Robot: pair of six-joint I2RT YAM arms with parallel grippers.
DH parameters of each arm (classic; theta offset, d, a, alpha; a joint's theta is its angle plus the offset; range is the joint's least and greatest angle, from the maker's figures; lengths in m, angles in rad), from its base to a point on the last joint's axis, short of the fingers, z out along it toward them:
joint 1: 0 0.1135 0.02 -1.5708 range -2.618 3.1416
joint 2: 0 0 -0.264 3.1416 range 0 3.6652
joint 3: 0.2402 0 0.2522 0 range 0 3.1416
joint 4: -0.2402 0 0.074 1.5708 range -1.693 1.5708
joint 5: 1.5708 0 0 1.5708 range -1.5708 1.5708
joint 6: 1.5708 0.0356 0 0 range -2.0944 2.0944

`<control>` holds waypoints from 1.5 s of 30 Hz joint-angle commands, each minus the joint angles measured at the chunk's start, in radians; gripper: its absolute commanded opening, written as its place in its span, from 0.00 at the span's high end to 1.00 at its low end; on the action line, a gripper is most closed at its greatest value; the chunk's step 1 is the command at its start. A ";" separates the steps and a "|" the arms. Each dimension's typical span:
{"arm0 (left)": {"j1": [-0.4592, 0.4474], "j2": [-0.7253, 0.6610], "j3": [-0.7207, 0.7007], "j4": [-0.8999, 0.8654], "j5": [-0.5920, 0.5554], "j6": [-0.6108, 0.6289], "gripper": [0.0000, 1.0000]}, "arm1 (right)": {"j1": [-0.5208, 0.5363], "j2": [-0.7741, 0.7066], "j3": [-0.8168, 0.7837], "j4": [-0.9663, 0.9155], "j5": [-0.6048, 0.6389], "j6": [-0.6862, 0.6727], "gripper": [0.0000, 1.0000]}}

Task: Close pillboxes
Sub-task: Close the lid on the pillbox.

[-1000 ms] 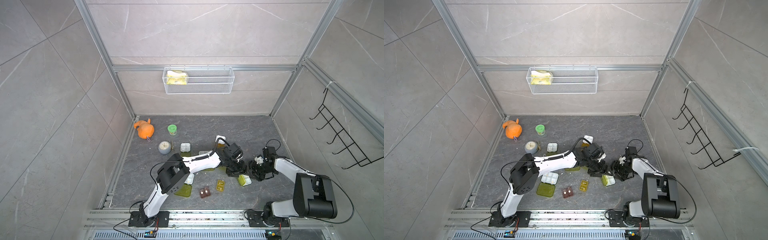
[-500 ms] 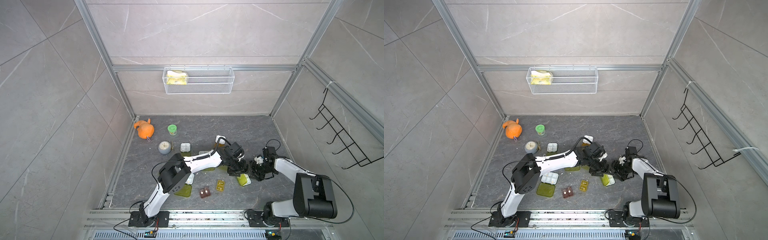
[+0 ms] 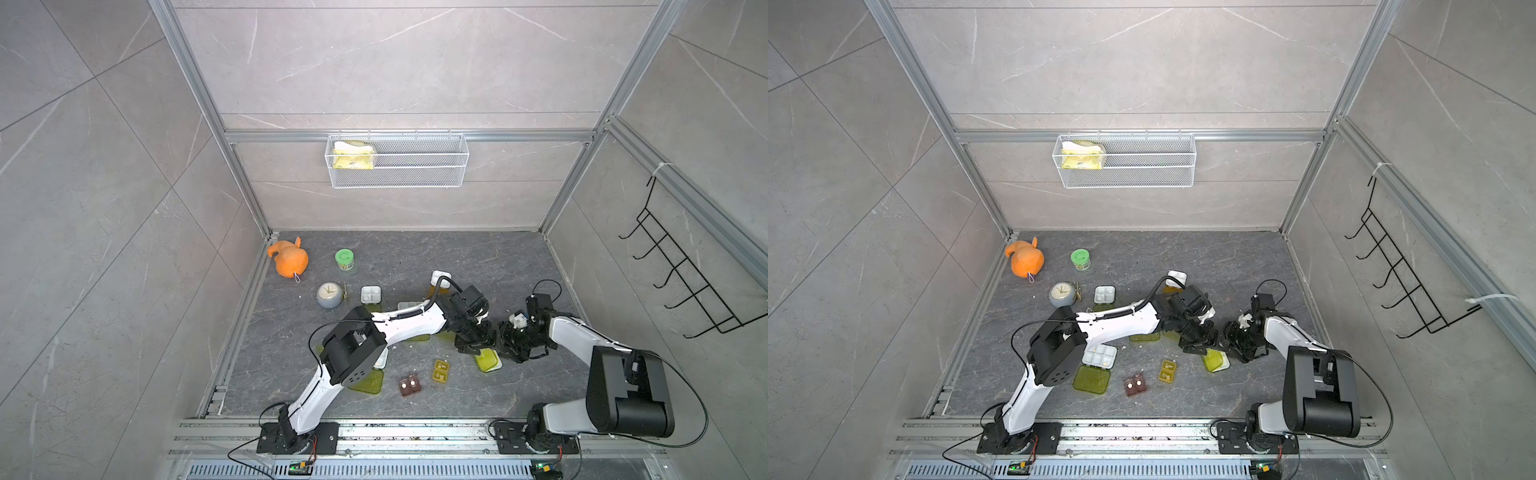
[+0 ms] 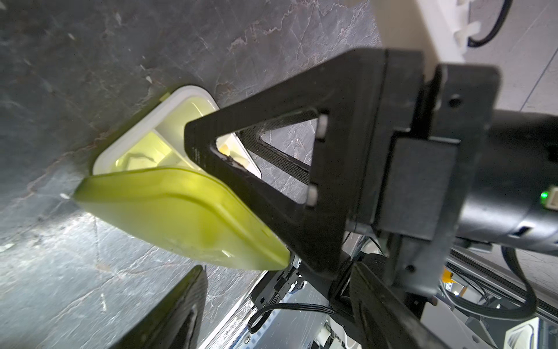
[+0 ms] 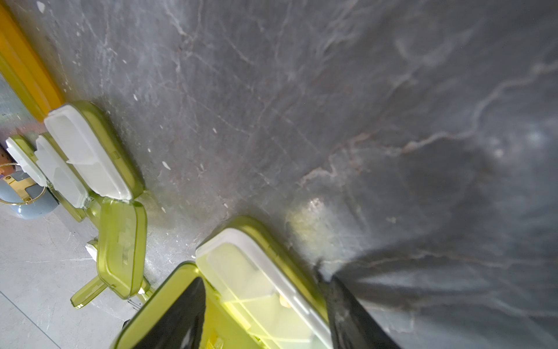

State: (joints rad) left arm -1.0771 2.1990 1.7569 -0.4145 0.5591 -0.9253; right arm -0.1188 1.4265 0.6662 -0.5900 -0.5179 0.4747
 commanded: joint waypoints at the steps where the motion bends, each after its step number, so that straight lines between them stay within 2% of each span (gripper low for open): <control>1: 0.007 -0.023 0.017 -0.011 0.028 0.029 0.23 | -0.014 -0.013 -0.008 -0.021 0.005 0.003 0.35; 7: 0.027 -0.097 -0.057 -0.006 0.003 0.039 0.23 | -0.046 -0.027 0.021 -0.053 0.023 -0.017 0.34; 13: 0.059 -0.228 -0.238 0.021 -0.038 0.045 0.23 | -0.084 -0.046 0.066 -0.097 0.051 -0.062 0.35; 20: 0.083 -0.355 -0.436 0.093 -0.090 -0.002 0.23 | -0.107 -0.049 0.073 -0.094 0.040 -0.062 0.34; 31: 0.111 -0.416 -0.470 0.067 -0.114 0.010 0.23 | -0.113 -0.103 0.051 -0.077 -0.055 -0.058 0.34; 45: 0.117 -0.420 -0.491 0.097 -0.084 0.022 0.23 | -0.111 -0.141 0.049 -0.177 -0.095 -0.076 0.34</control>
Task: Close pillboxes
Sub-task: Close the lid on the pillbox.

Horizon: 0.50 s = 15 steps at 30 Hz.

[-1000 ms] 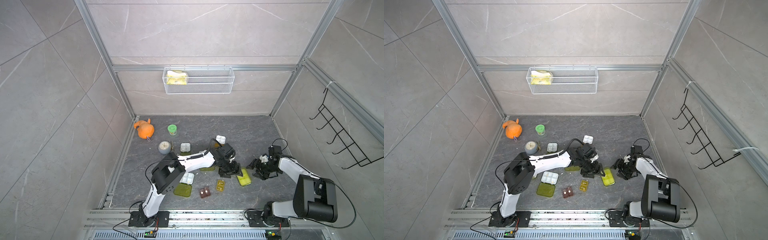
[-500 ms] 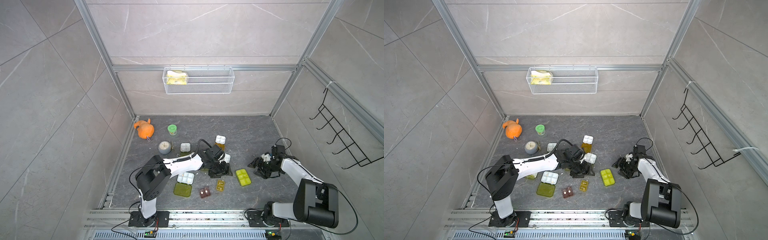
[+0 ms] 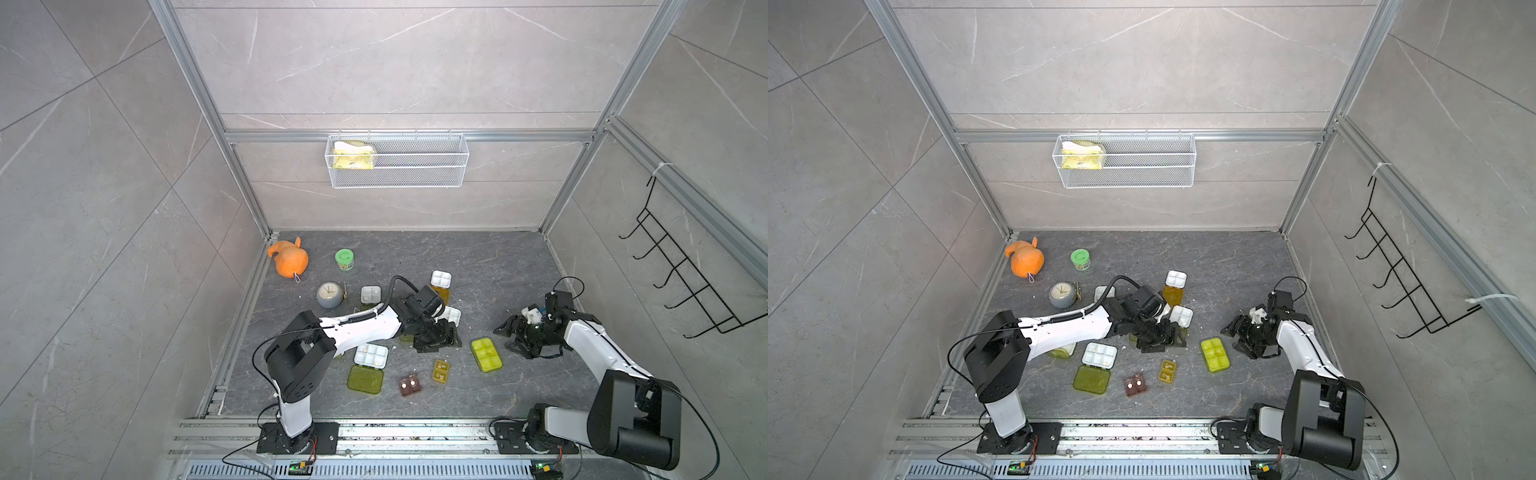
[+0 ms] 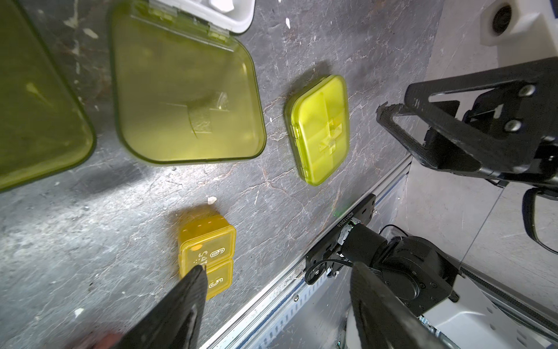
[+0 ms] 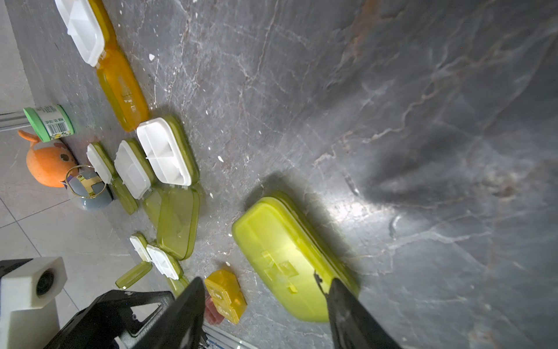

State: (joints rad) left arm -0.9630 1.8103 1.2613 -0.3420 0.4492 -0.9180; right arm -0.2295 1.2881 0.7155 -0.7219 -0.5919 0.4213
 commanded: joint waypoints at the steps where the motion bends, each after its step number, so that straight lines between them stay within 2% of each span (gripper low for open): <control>1: 0.003 -0.027 0.008 0.026 0.027 0.015 0.23 | 0.001 0.005 -0.001 -0.045 -0.023 -0.023 0.35; 3: 0.003 -0.023 0.009 0.030 0.032 0.015 0.23 | 0.002 0.019 -0.004 -0.045 -0.026 -0.023 0.36; 5: 0.003 -0.019 0.010 0.032 0.035 0.014 0.23 | 0.003 0.023 -0.007 -0.041 -0.045 -0.017 0.41; 11: 0.003 -0.019 -0.002 0.031 0.039 0.017 0.23 | 0.010 0.012 -0.045 -0.024 -0.099 0.009 0.74; 15: 0.004 -0.016 -0.007 0.033 0.042 0.016 0.23 | 0.016 0.026 -0.096 0.011 -0.116 0.030 0.90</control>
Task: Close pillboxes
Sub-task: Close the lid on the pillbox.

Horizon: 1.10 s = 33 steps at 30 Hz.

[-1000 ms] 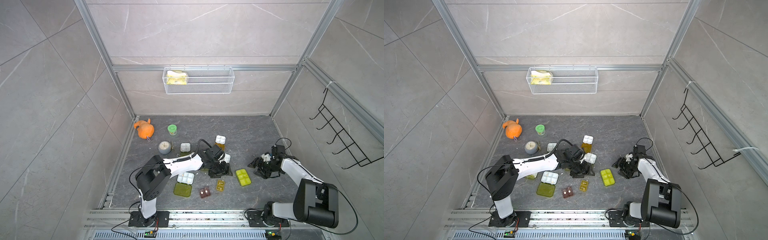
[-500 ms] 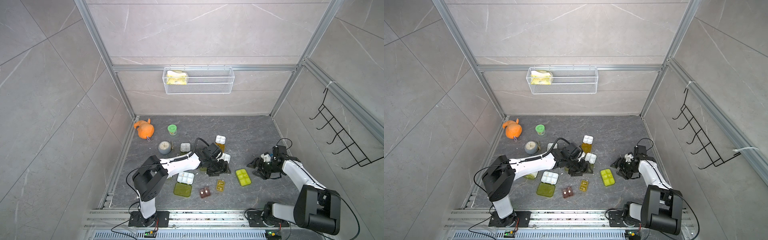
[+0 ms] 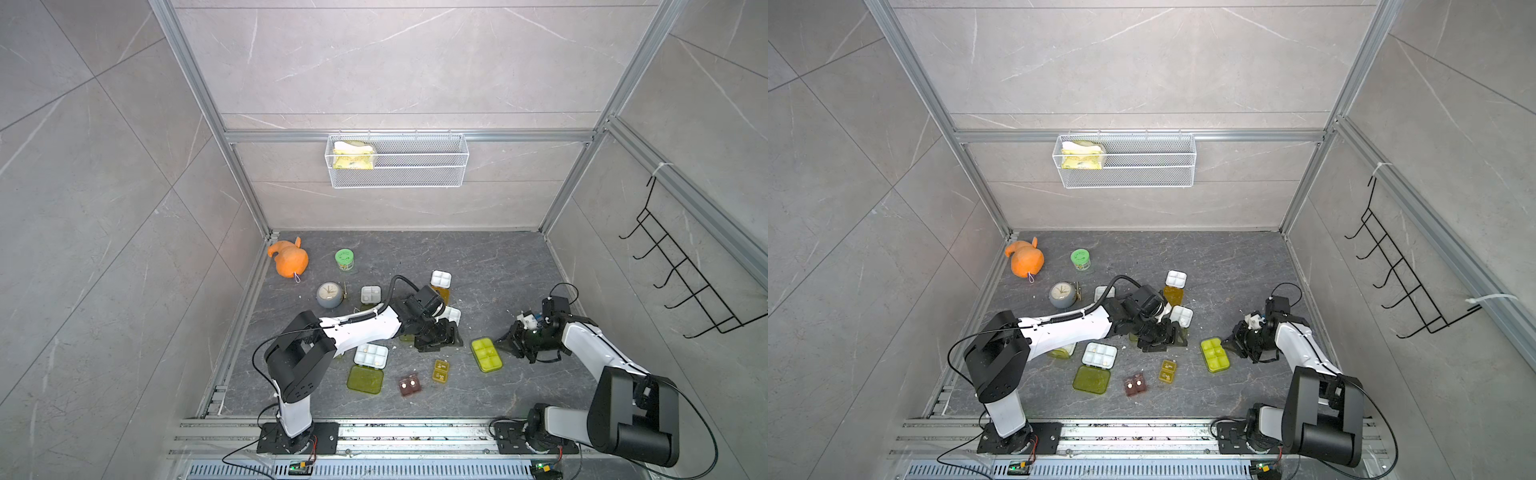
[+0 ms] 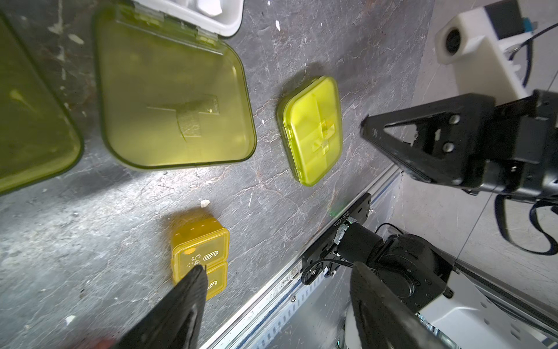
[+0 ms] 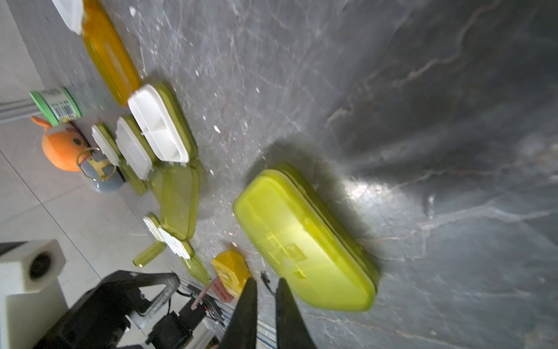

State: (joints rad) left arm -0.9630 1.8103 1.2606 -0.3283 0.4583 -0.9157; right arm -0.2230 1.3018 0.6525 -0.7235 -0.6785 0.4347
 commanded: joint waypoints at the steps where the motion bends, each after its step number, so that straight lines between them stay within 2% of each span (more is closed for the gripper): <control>1: 0.003 -0.017 -0.007 0.021 0.034 0.015 0.23 | 0.011 0.013 -0.044 0.020 -0.026 0.023 0.92; 7: 0.003 -0.028 -0.028 0.028 0.031 0.011 0.23 | 0.021 0.025 -0.075 0.043 0.001 0.035 0.96; 14: 0.004 -0.058 -0.069 0.032 0.023 0.008 0.23 | 0.032 0.061 -0.092 0.061 0.090 0.055 1.00; 22: 0.017 -0.089 -0.108 0.035 0.018 0.006 0.23 | 0.044 0.095 -0.077 0.054 0.184 0.077 1.00; 25: 0.024 -0.078 -0.093 0.044 0.034 0.013 0.23 | 0.046 0.095 -0.079 0.090 0.131 0.085 1.00; 27: 0.034 -0.044 -0.041 0.040 0.062 0.033 0.23 | 0.050 0.066 -0.078 0.105 0.069 0.100 0.94; 29: 0.042 0.007 0.048 0.006 0.094 0.075 0.23 | 0.060 0.012 -0.057 0.075 0.047 0.110 0.84; 33: 0.050 0.135 0.263 -0.064 0.145 0.153 0.23 | 0.069 -0.132 0.008 -0.096 0.080 0.092 0.55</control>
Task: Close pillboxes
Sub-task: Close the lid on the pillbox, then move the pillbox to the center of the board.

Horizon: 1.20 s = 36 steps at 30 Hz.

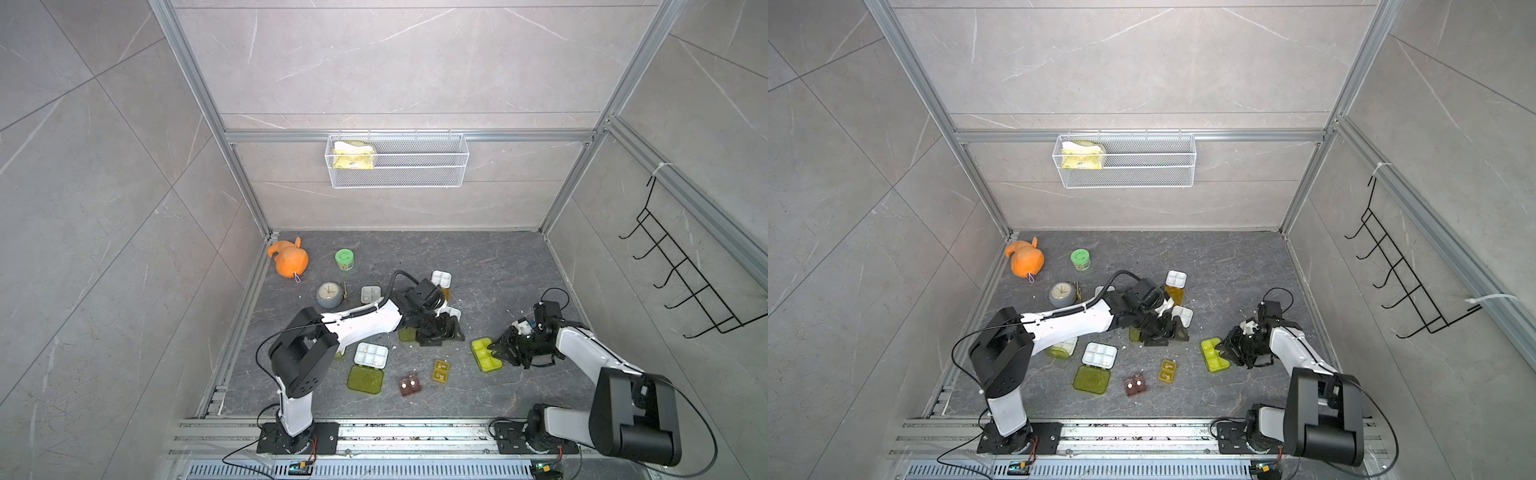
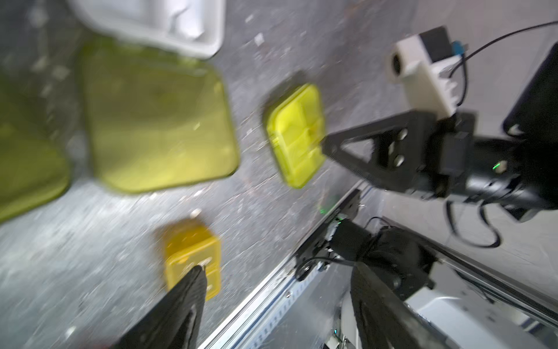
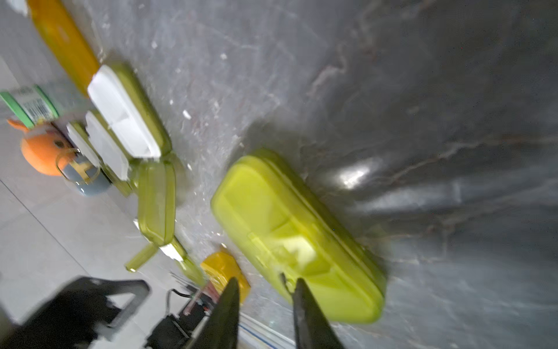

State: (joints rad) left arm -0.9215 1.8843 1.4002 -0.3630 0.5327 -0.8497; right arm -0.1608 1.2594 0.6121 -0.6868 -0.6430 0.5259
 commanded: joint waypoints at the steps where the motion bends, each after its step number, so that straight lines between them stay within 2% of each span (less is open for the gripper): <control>1: 0.011 0.093 0.168 -0.034 0.082 0.092 0.23 | 0.007 -0.112 0.056 -0.172 0.055 -0.007 0.51; 4: 0.024 0.194 0.286 -0.035 0.110 0.092 0.23 | 0.019 -0.193 0.043 -0.255 0.069 0.020 0.43; 9: 0.032 0.332 0.448 -0.048 0.147 0.086 0.23 | 0.026 -0.297 0.002 -0.330 0.108 0.093 0.42; 16: 0.033 0.425 0.538 -0.034 0.170 0.054 0.27 | 0.050 -0.313 -0.115 -0.237 0.068 0.206 0.42; 26: 0.036 0.388 0.478 -0.022 0.158 0.055 0.27 | 0.090 -0.119 -0.169 0.035 0.063 0.289 0.42; 36: 0.077 0.169 0.219 -0.013 0.105 0.070 0.27 | 0.090 0.133 -0.014 0.144 0.159 0.255 0.42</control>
State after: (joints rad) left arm -0.8635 2.1857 1.6608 -0.3824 0.6529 -0.7959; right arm -0.0738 1.3399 0.5594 -0.6155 -0.5789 0.7929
